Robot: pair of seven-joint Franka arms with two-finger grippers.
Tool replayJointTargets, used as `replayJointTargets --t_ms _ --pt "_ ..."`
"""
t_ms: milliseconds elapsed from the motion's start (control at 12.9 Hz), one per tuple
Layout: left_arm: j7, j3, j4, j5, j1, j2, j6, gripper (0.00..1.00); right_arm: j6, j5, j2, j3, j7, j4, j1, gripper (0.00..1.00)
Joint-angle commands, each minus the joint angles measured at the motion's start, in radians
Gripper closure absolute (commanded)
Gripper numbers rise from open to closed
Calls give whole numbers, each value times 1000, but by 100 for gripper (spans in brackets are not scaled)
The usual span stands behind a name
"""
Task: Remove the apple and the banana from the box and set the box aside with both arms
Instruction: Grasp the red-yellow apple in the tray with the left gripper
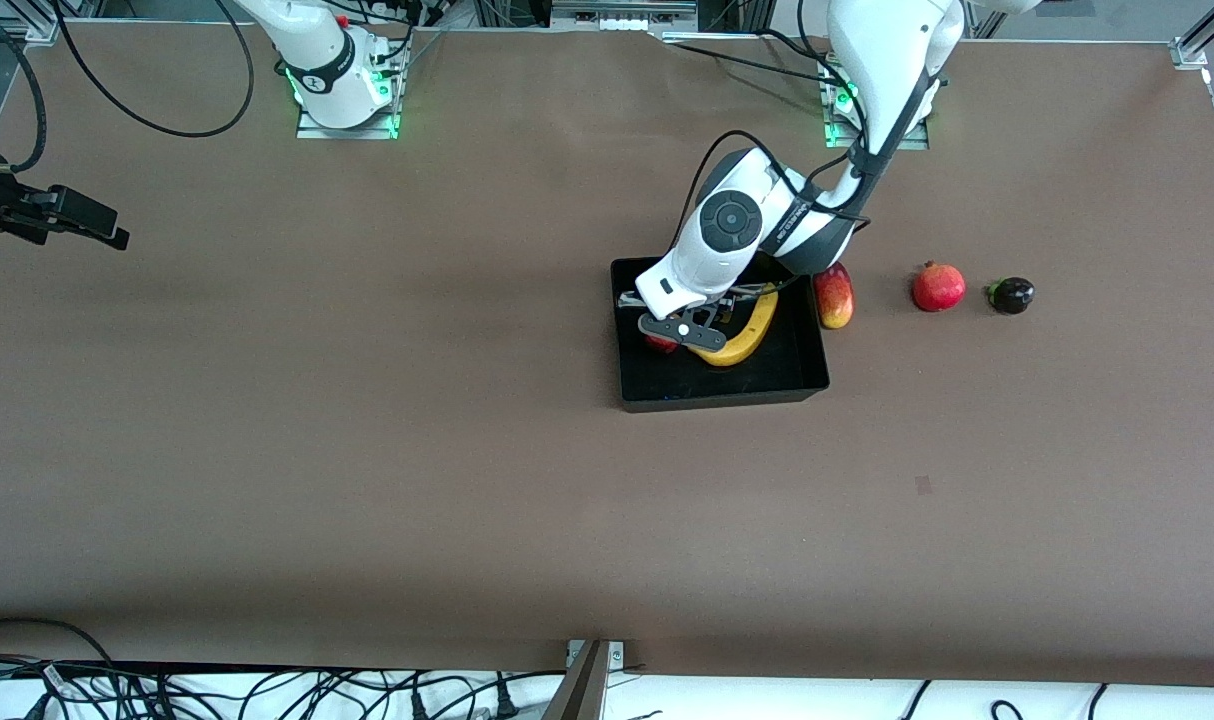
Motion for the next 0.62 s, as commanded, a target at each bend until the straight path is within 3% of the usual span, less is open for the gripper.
replayJointTargets --t_ms 0,386,541 --pt "1 10 38 -20 -16 46 11 0 -3 -1 -5 1 6 1 -3 0" --pt "-18 16 51 -16 -36 92 53 0 -3 1 -5 1 6 1 -3 0" --pt "-2 17 51 -5 -38 93 53 56 -3 -1 -5 1 6 1 -3 0"
